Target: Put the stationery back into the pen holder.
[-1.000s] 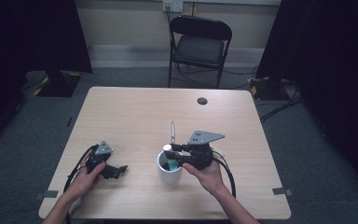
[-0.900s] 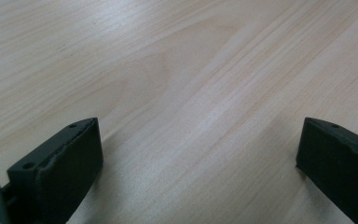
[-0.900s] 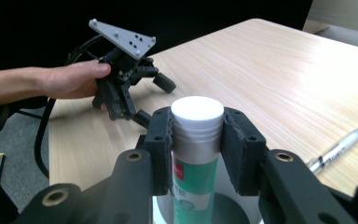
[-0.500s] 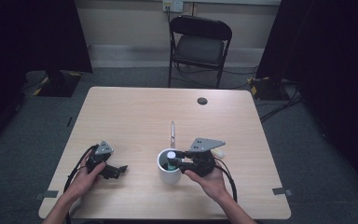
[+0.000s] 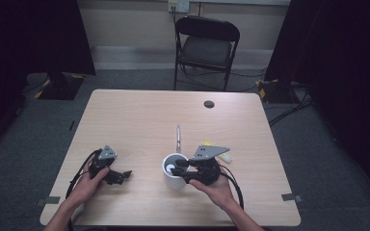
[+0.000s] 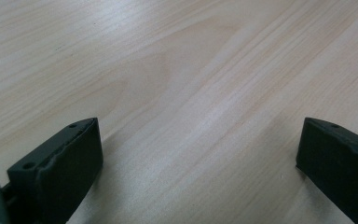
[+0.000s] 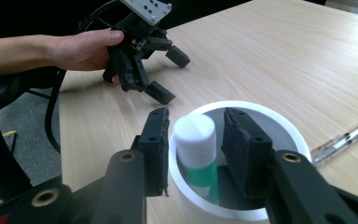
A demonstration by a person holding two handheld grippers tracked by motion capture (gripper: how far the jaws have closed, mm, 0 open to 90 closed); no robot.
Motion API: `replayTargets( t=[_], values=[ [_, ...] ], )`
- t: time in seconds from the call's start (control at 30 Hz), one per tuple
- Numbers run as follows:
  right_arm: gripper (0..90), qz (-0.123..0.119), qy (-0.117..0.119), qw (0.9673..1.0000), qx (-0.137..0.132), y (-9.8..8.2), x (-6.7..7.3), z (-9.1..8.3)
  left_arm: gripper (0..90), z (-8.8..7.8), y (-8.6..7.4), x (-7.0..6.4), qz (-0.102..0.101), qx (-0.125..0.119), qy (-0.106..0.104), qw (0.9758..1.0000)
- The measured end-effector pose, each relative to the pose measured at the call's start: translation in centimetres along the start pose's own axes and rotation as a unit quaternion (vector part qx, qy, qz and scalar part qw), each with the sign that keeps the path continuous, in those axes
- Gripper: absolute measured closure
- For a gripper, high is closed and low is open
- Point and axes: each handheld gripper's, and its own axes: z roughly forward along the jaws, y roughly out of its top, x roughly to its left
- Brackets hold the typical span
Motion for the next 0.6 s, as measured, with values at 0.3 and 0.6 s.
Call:
replayTargets(
  t=[0.3, 0.6],
  values=[
    [60.2, 0.015, 0.002, 0.9998, -0.016, 0.2, -0.6, -0.5, 0.0, 0.0, 0.0, 0.0, 0.0, 0.0, 0.0, 1.0],
    [63.5, 0.031, -0.02, 0.9988, -0.031, 0.3, -2.0, -2.0, 0.0, 0.0, 0.0, 0.0, 0.0, 0.0, 0.0, 1.0]
  ],
)
